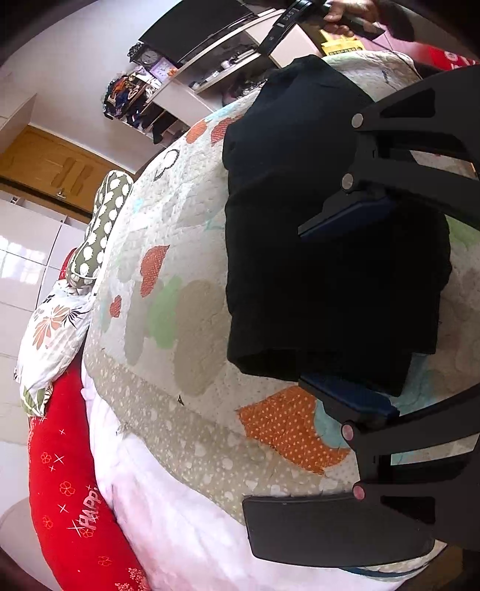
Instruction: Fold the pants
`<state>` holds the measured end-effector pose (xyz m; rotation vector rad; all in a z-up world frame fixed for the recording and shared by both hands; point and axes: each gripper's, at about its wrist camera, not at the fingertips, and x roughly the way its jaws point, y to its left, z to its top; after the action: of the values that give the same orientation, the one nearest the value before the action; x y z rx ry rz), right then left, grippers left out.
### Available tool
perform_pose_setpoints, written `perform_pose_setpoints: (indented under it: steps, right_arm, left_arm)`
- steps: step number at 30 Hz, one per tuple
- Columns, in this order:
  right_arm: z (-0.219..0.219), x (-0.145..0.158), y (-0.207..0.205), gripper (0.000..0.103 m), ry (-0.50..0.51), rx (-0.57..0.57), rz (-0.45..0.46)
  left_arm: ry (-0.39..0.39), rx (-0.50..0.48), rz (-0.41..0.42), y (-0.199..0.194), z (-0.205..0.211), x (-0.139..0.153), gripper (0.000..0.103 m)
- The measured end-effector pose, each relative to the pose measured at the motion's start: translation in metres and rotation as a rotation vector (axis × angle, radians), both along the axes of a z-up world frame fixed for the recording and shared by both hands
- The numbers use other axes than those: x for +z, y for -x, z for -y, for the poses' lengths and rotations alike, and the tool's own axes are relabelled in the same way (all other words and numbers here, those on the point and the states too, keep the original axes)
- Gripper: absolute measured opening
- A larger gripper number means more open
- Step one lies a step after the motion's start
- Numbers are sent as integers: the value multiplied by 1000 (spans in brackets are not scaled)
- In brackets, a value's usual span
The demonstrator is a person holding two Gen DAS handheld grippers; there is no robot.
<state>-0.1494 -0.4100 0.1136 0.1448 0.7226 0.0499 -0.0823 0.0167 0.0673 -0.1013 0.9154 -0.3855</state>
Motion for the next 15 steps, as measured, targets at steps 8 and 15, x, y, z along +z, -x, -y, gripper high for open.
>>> perform_pose_setpoints:
  steps: [8,15]
  right_arm:
    - [-83,-52,-98,45,11,221,-135]
    - [-82,-51,-108,4,3,183,-143]
  left_arm:
    - [17,-16,-9,-15,10,-3,72]
    - [-19,-37,-14,-37,17,-2,31]
